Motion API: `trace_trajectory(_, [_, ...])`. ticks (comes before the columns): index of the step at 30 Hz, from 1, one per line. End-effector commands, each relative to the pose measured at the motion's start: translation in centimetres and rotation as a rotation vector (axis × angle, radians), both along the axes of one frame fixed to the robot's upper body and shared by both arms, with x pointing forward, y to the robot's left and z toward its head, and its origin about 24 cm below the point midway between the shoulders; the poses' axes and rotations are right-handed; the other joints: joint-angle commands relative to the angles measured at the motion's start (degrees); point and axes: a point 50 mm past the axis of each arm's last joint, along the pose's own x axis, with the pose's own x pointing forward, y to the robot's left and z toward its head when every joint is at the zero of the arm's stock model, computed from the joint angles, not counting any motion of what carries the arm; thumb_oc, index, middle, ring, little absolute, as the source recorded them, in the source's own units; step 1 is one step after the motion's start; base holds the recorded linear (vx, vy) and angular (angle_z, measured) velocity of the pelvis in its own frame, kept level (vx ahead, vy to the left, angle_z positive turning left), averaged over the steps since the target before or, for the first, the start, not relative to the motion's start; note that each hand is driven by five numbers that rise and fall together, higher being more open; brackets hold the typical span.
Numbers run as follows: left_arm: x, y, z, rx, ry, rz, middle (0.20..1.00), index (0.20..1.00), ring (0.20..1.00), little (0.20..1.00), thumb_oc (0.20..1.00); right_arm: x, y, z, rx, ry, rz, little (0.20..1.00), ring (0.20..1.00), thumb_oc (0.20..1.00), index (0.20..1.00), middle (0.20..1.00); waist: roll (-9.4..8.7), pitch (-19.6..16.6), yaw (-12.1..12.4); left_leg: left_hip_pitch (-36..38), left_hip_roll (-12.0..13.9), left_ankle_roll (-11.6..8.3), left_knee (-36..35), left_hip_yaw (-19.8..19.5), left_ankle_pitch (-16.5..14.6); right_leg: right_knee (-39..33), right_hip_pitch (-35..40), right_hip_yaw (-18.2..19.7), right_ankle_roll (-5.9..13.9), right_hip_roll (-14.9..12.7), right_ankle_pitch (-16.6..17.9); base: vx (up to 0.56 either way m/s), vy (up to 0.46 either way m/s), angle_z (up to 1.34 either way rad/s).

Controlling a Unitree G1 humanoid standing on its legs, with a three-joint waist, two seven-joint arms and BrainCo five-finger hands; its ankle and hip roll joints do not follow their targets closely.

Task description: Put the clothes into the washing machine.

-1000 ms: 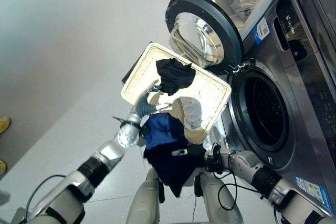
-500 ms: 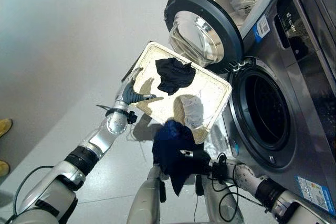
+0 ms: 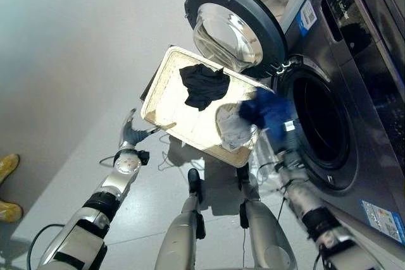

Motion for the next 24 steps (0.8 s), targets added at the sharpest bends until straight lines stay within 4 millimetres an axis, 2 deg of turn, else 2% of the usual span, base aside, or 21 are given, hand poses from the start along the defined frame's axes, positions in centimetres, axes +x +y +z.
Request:
trace_trajectory(1, [-0.6,-0.2,-0.5,-0.109,-0.046,-0.009,1.0,1.0,1.0,1.0,1.0,-2.0,-8.4,6.0,0.143,-0.022,-0.498,0.2,0.2,0.2,0.2,0.2,2.25,-0.67,-1.62,-6.11,-5.12,0.85,8.07,0.5,-5.29,13.13,-5.78,-0.76,2.71,0.29,-10.73,0.05,-0.028,0.01])
trace_trajectory(3, [-1.1,-0.2,-1.1,-0.138,-0.036,-0.003,1.0,1.0,1.0,1.0,1.0,-4.2,-12.0,8.0,0.24,0.024,-0.746,0.2,0.2,0.2,0.2,0.2,3.16,-0.67,-0.97,-7.08,-5.27,0.81,8.09,0.15,-5.45,13.96,-6.74,-1.02,2.56,0.38,-11.6,0.04,-0.036,0.1])
trace_trajectory(7, [-1.3,0.4,-0.7,-0.166,-0.056,0.013,1.0,1.0,1.0,1.0,1.0,-9.3,-15.8,10.1,0.492,-0.034,-1.117,0.2,0.2,0.2,0.2,0.2,3.75,-0.67,-0.46,-9.97,-5.18,0.77,8.4,-0.26,-4.56,15.05,-9.29,-1.46,2.24,0.71,-11.5,0.03,-0.076,0.02])
trace_trajectory(8, [-1.0,0.9,0.0,-0.15,-0.072,0.021,1.0,1.0,1.0,1.0,1.0,-12.1,-16.7,10.5,0.65,-0.123,-1.301,0.2,0.2,0.2,0.2,0.2,3.38,-0.67,-0.58,-11.5,-5.09,0.78,8.94,-0.47,-4.37,15.56,-10.57,-1.55,2.14,0.92,-11.39,0.02,-0.128,0.06])
trace_trajectory(9, [-0.9,1.1,0.2,-0.145,-0.077,0.022,1.0,1.0,1.0,1.0,1.0,-12.8,-16.8,10.2,0.698,-0.126,-1.351,0.413,0.413,0.413,0.413,0.413,3.22,-0.67,-0.64,-12.0,-5.09,0.77,9.24,-0.56,-4.34,15.73,-11.03,-1.48,2.13,0.99,-11.26,0.06,-0.156,0.1])
trace_trajectory(10, [-0.5,1.4,1.1,-0.131,-0.094,0.019,1.0,1.0,1.0,1.0,1.0,-14.5,-17.1,9.9,0.775,-0.129,-1.461,0.523,0.523,0.523,0.523,0.523,2.86,-0.67,-0.77,-13.23,-5.05,0.76,10.03,-0.72,-4.29,16.3,-12.11,-1.24,2.08,1.18,-11.1,0.05,-0.095,0.07])
trace_trajectory(12, [-0.3,1.6,1.4,-0.13,-0.1,0.019,1.0,1.0,1.0,1.0,1.0,-14.9,-17.3,10.2,0.788,-0.134,-1.47,0.539,0.539,0.539,0.539,0.539,2.78,-0.67,-0.8,-13.85,-5.04,0.76,10.5,-0.73,-4.32,16.63,-12.65,-1.15,2.05,1.23,-11.1,0.04,-0.073,0.08])
trace_trajectory(13, [0.3,2.3,3.0,-0.118,-0.137,0.018,1.0,1.0,1.0,1.0,1.0,-15.6,-18.4,10.8,0.795,-0.128,-1.432,1.0,1.0,1.0,1.0,1.0,2.52,-0.67,-1.38,-15.77,-4.95,0.78,11.76,-1.09,-4.26,17.55,-14.27,-0.49,1.98,1.56,-10.99,0.05,-0.086,0.1])
trace_trajectory(14, [0.6,2.5,3.7,-0.112,-0.157,0.017,1.0,1.0,1.0,1.0,1.0,-15.2,-18.9,10.5,0.773,-0.099,-1.355,1.0,1.0,1.0,1.0,1.0,2.4,-0.67,-1.25,-16.79,-4.96,0.78,12.39,-1.28,-4.26,18.1,-15.11,-0.4,1.92,1.64,-11.05,0.09,-0.108,0.09])
trace_trajectory(15, [0.9,2.5,4.6,-0.098,-0.188,0.016,1.0,1.0,1.0,1.0,1.0,-13.5,-19.3,10.3,0.685,-0.041,-1.189,1.0,1.0,1.0,1.0,1.0,2.45,-0.67,-1.17,-17.49,-5.02,0.82,12.99,-1.55,-4.68,18.85,-15.66,-0.21,1.98,1.72,-11.7,0.04,-0.066,0.09])
trace_trajectory(16, [1.5,2.2,5.8,-0.075,-0.233,0.01,1.0,1.0,1.0,1.0,1.0,-10.6,-18.8,10.6,0.572,-0.009,-0.962,1.0,1.0,1.0,1.0,1.0,2.54,-0.67,-0.66,-19.06,-5.07,0.99,13.35,-1.55,-4.14,19.41,-17.08,-0.42,1.92,1.74,-11.38,0.02,-0.08,0.09])
trace_trajectory(18, [2.4,1.8,8.2,-0.028,-0.311,0.008,1.0,1.0,1.0,1.0,1.0,-5.7,-16.2,9.9,0.472,0.093,-0.617,1.0,1.0,1.0,1.0,1.0,2.49,-0.67,0.0,-20.81,-5.12,1.01,13.67,-1.35,-4.02,20.22,-18.77,-0.99,2.02,1.57,-11.68,-0.02,-0.072,0.02])
trace_trajectory(19, [2.6,1.8,8.8,-0.015,-0.333,0.007,1.0,1.0,1.0,1.0,1.0,-4.9,-15.6,9.8,0.466,0.113,-0.568,1.0,1.0,1.0,1.0,1.0,2.47,-0.67,0.12,-21.54,-5.11,1.05,13.73,-1.24,-3.53,20.2,-19.47,-1.1,1.95,1.56,-11.16,-0.01,-0.062,-0.01])
trace_trajectory(20, [2.9,1.6,9.9,0.017,-0.377,0.008,1.0,1.0,1.0,1.0,1.0,-3.2,-13.9,9.4,0.458,0.153,-0.452,1.0,1.0,1.0,1.0,1.0,2.44,-0.67,0.18,-22.07,-5.18,0.96,14.07,-1.16,-3.86,20.67,-20.04,-1.24,1.92,1.49,-11.57,-0.03,-0.056,0.0])
trace_trajectory(21, [3.1,1.5,10.5,0.035,-0.399,0.004,1.0,1.0,1.0,1.0,1.0,-2.7,-13.2,9.1,0.461,0.165,-0.421,1.0,1.0,1.0,1.0,1.0,2.48,-0.67,0.25,-22.75,-5.17,0.98,14.18,-1.09,-3.49,20.73,-20.72,-1.32,1.85,1.49,-11.13,0.03,-0.084,-0.03])
trace_trajectory(22, [3.5,1.0,12.0,0.094,-0.456,-0.005,1.0,1.0,1.0,1.0,1.0,-1.6,-11.7,7.7,0.446,0.205,-0.344,1.0,1.0,1.0,1.0,1.0,2.33,-0.67,0.3,-23.21,-5.31,0.97,14.83,-1.16,-4.14,21.36,-21.16,-1.56,1.86,1.26,-11.7,0.03,-0.071,0.07])
trace_trajectory(24, [4.2,0.1,13.8,0.152,-0.509,-0.024,1.0,1.0,1.0,1.0,1.0,-0.4,-9.9,6.6,0.449,0.232,-0.268,1.0,1.0,1.0,1.0,1.0,2.24,-0.67,0.31,-24.19,-5.38,1.01,15.28,-1.0,-3.83,21.54,-22.11,-1.69,1.74,1.18,-11.12,0.02,-0.05,0.11])
